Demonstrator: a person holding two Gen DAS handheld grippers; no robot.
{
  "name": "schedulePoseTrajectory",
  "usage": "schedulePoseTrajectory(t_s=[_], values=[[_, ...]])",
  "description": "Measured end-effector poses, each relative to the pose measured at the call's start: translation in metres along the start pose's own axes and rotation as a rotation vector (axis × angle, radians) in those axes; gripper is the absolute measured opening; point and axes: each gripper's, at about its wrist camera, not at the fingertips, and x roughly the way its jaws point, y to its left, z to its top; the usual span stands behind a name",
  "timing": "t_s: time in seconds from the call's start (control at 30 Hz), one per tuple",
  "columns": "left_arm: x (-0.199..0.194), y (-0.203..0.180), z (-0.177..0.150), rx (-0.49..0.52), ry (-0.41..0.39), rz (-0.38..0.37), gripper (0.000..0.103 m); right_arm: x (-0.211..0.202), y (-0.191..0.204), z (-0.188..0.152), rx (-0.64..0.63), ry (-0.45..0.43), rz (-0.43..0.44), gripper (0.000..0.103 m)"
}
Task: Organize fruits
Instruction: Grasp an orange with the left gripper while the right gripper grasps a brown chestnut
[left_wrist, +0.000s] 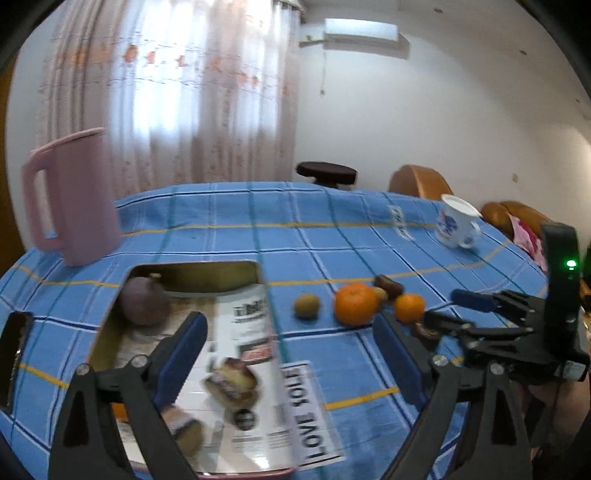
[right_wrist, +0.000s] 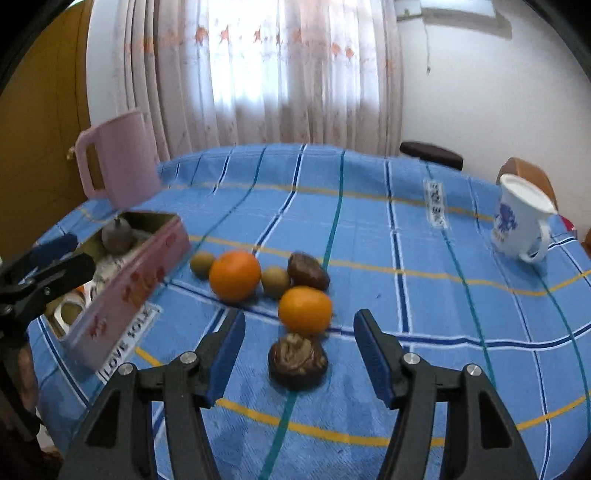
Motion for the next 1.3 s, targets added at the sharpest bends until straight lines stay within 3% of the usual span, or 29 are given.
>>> schedulePoseTrajectory(t_s=[0.2,0.33,0.47,0.67,0.77,0.9,1.07,1.3], values=[[0.013,-0.02,0.0,0.037,0.028,-0.027,0.094,0.018,-0.001,-0.003,-0.009,0.083,0.026,0.062],[0.021,-0.03,0.0,0.063,0.042,-0.032,0.093,0.028,-0.006,-0.003,0.003,0.127,0.046,0.044],[0.026,-0.039,0.002,0.076,0.055,-0.054,0.093,0.024,-0.008,-0.004,0.002,0.118,0.045,0.04],[0.038,-0.062,0.004,0.11,0.076,-0.075,0.09,0.011,-0.033,-0.004,0.05,0.065,-0.047,0.04],[0.05,-0.073,0.005,0.117,0.107,-0.102,0.081,0.008,-0.046,-0.002,0.056,0.058,-0.11,0.04],[0.065,-0.091,0.005,0.132,0.157,-0.14,0.059,0.003,-0.066,-0.003,0.094,0.042,-0.156,0.04],[0.087,-0.109,0.005,0.137,0.228,-0.166,0.05,-0.001,-0.076,-0.003,0.13,0.025,-0.139,0.04],[0.109,-0.121,0.008,0.124,0.283,-0.167,0.045,-0.004,-0.078,-0.005,0.144,0.011,-0.126,0.04]])
